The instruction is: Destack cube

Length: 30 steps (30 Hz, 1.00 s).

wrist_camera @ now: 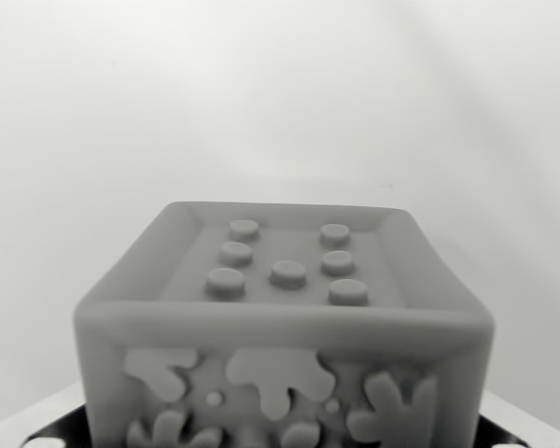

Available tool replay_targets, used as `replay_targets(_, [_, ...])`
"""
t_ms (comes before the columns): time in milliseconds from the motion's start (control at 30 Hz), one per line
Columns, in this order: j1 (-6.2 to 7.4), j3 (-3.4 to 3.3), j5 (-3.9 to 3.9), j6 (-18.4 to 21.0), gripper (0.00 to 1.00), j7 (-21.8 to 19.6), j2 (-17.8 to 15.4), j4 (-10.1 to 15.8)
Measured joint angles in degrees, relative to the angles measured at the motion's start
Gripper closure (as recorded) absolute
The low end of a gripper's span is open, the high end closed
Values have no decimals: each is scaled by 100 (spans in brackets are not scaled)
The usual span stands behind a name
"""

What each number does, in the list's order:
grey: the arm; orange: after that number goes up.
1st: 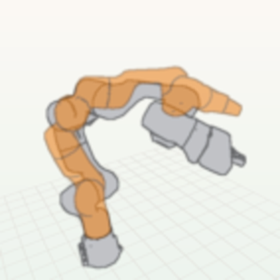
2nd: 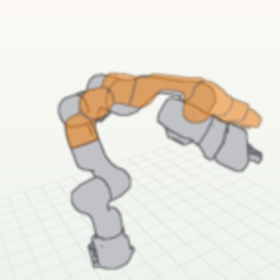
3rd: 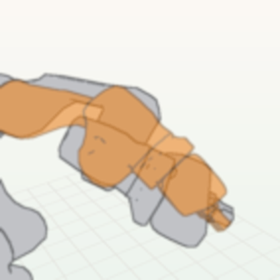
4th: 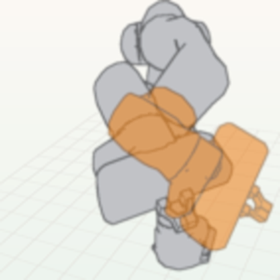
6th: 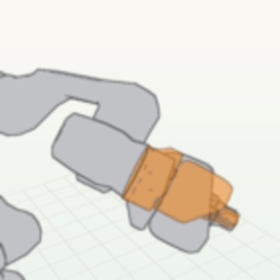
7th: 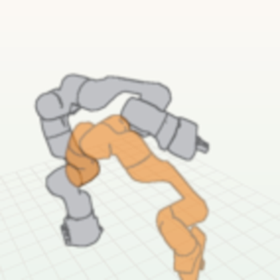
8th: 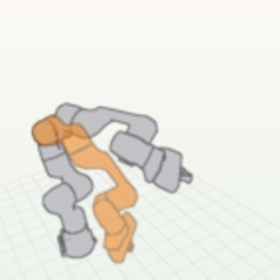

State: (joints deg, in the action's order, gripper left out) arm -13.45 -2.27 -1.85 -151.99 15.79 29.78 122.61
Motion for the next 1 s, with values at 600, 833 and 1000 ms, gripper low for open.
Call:
replay_targets(600, [-24, 31, -11, -315, 100, 7, 424, -114])
replay_targets(833, [-29, 38, -12, -382, 100, 7, 521, -145])
replay_targets(1000, [-30, 41, -12, -410, 100, 7, 569, -166])
